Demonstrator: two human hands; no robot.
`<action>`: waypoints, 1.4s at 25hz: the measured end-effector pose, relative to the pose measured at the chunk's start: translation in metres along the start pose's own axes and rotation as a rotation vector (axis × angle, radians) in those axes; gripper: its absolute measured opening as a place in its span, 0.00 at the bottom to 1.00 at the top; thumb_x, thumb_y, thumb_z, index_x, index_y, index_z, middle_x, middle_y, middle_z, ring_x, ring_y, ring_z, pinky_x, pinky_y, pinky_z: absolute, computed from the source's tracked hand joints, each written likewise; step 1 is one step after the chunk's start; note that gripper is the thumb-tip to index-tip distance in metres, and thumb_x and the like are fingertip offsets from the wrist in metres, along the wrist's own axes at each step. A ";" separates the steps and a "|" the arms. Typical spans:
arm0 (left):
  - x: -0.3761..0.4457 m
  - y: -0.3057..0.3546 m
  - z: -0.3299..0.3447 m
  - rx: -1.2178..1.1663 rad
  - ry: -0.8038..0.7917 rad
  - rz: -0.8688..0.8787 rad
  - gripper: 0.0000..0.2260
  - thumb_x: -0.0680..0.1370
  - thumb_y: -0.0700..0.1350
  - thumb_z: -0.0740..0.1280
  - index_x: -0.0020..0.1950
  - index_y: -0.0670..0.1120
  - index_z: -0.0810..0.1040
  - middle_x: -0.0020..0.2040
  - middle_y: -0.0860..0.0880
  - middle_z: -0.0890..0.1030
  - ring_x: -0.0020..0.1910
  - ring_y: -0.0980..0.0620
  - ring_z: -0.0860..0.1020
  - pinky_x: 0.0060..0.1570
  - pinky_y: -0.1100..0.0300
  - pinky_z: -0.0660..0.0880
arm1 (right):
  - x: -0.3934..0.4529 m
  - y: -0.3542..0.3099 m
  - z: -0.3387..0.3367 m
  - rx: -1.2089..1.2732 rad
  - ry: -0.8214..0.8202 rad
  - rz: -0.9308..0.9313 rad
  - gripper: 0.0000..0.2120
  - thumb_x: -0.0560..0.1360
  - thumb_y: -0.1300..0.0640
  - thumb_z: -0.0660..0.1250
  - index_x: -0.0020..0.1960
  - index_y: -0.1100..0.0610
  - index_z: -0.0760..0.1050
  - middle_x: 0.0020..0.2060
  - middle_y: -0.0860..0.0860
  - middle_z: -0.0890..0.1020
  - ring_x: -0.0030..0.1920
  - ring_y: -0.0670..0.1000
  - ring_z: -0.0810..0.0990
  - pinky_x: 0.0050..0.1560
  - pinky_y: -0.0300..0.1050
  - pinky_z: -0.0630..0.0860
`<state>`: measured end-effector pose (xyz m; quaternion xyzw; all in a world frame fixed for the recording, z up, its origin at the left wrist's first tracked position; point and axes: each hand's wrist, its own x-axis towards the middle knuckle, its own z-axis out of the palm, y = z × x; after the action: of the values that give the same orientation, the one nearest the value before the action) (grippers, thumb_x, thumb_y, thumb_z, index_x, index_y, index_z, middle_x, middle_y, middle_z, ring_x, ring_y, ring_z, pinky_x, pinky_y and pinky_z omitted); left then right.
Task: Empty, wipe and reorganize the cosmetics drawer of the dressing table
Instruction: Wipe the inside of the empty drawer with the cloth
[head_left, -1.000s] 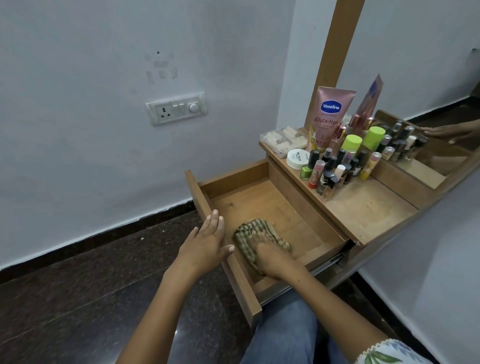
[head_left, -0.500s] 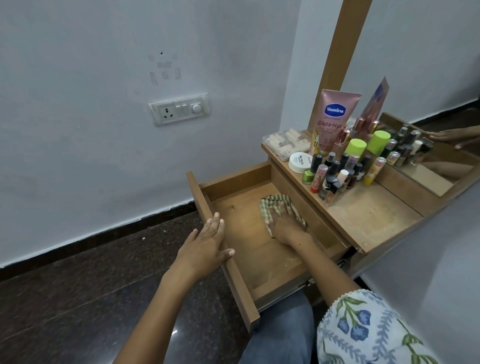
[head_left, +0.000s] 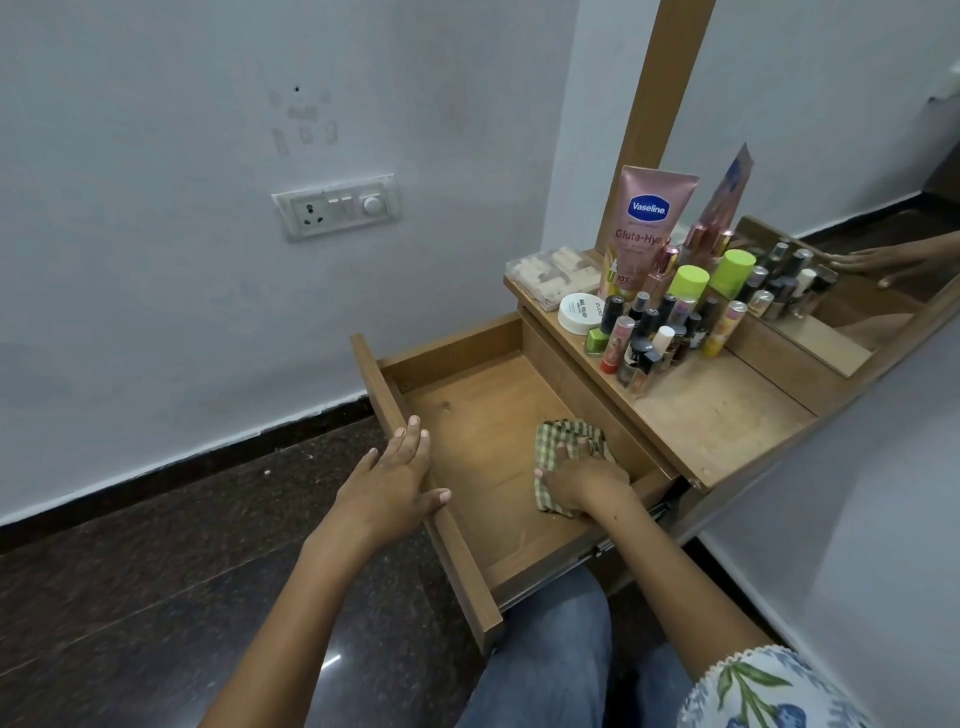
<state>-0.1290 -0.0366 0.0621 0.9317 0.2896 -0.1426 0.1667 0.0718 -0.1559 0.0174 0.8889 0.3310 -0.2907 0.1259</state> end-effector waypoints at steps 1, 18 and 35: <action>0.000 0.000 0.000 0.001 0.001 0.002 0.33 0.81 0.57 0.54 0.77 0.45 0.39 0.77 0.48 0.35 0.77 0.52 0.39 0.75 0.52 0.44 | 0.005 0.000 0.001 0.016 -0.012 -0.008 0.31 0.81 0.40 0.43 0.78 0.54 0.41 0.78 0.56 0.41 0.77 0.58 0.47 0.74 0.56 0.53; -0.004 -0.001 -0.004 -0.026 -0.015 0.023 0.33 0.81 0.57 0.55 0.77 0.47 0.38 0.76 0.51 0.34 0.76 0.54 0.37 0.74 0.54 0.42 | 0.102 -0.038 -0.046 0.072 0.240 -0.304 0.27 0.83 0.46 0.43 0.79 0.52 0.43 0.78 0.53 0.42 0.77 0.51 0.42 0.75 0.50 0.39; -0.004 -0.009 -0.003 -0.071 -0.026 0.073 0.34 0.80 0.56 0.57 0.78 0.48 0.40 0.77 0.51 0.35 0.76 0.54 0.38 0.74 0.54 0.44 | 0.076 -0.120 -0.015 0.116 0.201 -0.669 0.27 0.80 0.57 0.57 0.77 0.50 0.55 0.78 0.50 0.51 0.78 0.51 0.48 0.76 0.56 0.47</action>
<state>-0.1374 -0.0301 0.0646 0.9333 0.2579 -0.1379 0.2085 0.0454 -0.0206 -0.0202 0.7611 0.5975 -0.2452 -0.0600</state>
